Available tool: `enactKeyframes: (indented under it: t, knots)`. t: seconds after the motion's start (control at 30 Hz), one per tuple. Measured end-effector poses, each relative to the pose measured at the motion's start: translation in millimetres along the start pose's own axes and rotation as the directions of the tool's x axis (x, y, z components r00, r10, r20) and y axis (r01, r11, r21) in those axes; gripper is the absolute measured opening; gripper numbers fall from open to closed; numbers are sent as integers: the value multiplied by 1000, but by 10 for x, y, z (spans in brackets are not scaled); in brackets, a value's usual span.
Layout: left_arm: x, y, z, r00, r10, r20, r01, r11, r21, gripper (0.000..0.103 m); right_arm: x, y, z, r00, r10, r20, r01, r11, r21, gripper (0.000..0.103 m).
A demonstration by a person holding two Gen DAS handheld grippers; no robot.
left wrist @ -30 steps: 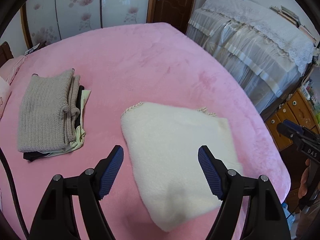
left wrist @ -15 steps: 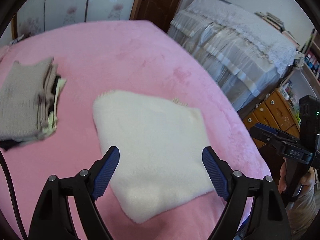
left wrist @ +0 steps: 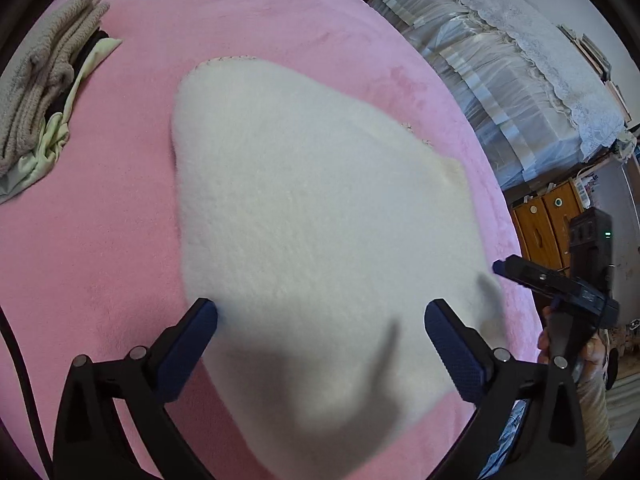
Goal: Fold large clothes
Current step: 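Grasp the white bundle with both tools and lift it off the bed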
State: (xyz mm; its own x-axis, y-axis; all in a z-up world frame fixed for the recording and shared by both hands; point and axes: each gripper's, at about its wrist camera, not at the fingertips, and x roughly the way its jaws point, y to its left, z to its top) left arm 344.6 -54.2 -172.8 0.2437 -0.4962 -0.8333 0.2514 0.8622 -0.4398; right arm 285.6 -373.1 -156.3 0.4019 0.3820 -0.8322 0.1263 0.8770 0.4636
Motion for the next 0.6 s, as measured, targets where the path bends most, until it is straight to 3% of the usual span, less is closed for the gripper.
enactKeyframes:
  t: [0.13, 0.27, 0.4, 0.6]
  knots:
    - [83, 130, 20, 1000, -23, 2, 23, 1000, -10, 102, 255, -218, 52, 992, 110, -56, -104, 990, 96, 101]
    - [134, 255, 51, 999, -46, 14, 47, 999, -14, 102, 475, -199, 91, 969, 215, -122, -204, 974, 101, 102]
    - [210, 409, 91, 998, -67, -2, 67, 997, -40, 102, 662, -59, 141, 961, 213, -177, -210, 977, 35, 103]
    - [492, 653, 49, 979, -187, -75, 174, 972, -159, 103, 892, 60, 188, 954, 191, -231, -205, 978, -36, 103]
